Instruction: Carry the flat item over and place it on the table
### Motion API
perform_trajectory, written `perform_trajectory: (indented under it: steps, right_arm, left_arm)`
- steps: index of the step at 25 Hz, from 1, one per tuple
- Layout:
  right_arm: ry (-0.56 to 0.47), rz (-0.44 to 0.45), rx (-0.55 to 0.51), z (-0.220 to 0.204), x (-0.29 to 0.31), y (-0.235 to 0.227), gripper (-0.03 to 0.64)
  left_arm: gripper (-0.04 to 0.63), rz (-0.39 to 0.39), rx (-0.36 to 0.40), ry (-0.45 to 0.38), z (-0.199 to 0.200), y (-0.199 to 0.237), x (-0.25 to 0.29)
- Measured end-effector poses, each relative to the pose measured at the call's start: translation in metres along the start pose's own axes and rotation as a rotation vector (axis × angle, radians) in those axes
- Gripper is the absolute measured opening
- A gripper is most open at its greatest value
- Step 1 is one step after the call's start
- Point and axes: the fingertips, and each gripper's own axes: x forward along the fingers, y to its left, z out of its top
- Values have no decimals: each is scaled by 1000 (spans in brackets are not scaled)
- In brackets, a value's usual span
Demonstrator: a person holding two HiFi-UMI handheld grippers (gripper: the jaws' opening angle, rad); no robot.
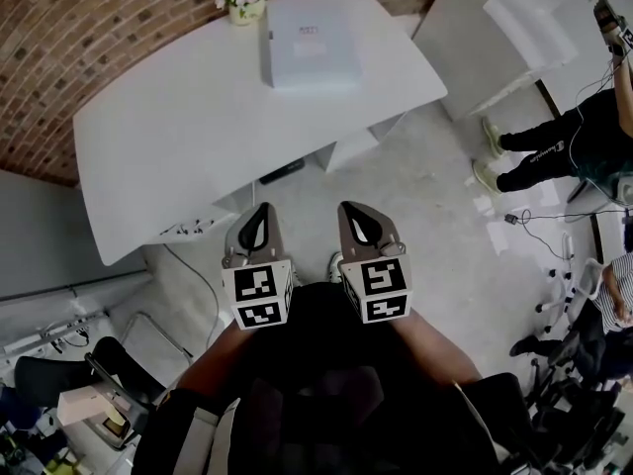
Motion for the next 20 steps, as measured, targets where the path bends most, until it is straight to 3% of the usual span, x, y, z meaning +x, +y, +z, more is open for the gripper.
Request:
perform_trajectory:
  steps: [20]
  right_arm:
    - [6,-18,12,-1,7,-5,0]
  left_arm:
    - [3,-26,35,4,2,1,9]
